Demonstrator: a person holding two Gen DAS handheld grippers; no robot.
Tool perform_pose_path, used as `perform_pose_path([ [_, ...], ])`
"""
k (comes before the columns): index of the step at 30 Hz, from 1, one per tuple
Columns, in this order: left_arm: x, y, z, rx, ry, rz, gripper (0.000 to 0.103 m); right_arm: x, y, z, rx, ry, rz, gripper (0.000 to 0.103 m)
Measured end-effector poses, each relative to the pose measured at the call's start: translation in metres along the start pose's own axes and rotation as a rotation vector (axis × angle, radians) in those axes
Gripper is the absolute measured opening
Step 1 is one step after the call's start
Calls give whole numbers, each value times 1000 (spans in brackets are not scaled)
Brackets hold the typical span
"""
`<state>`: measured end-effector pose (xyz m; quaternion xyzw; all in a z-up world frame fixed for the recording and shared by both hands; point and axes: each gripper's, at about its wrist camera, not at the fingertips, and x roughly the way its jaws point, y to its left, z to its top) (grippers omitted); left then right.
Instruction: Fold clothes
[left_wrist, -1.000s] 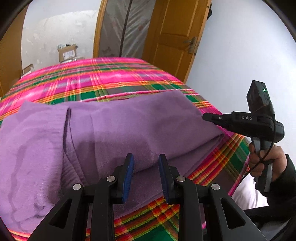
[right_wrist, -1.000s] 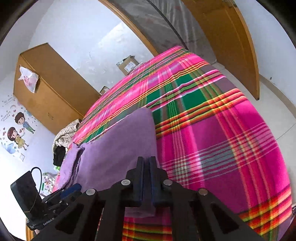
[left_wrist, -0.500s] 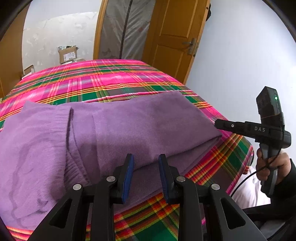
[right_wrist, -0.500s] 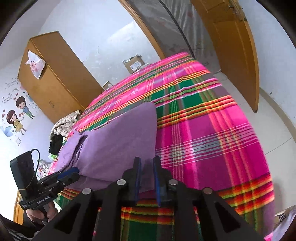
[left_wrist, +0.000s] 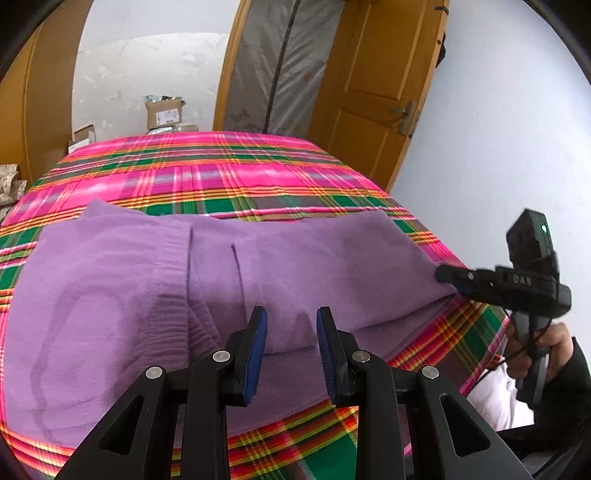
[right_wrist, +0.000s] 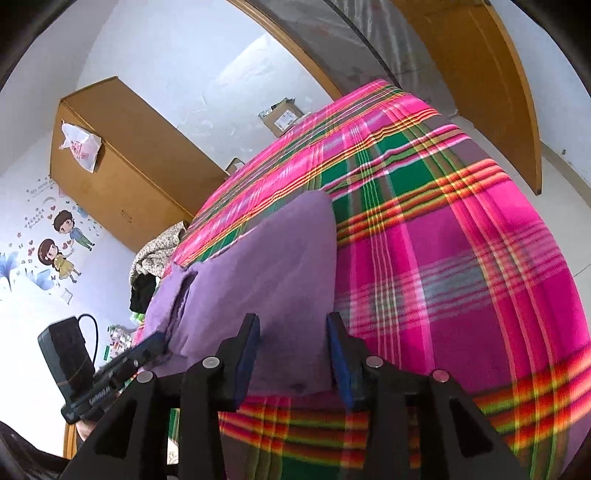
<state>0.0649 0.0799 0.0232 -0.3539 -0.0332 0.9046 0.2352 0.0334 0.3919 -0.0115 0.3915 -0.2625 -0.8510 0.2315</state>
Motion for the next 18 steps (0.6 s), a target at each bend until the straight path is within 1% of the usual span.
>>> perform_pose_path([
  [4,4,-5,-1,13,6,-15,28,1,1,0,-8,19,-4,38],
  [12,10,-3,-2,11,25,-19,28,-4,2,-3,8,114,19,38],
  [18,13,-4,-2,14,29,-21,28,-2,-3,-4,80,119,69,39],
])
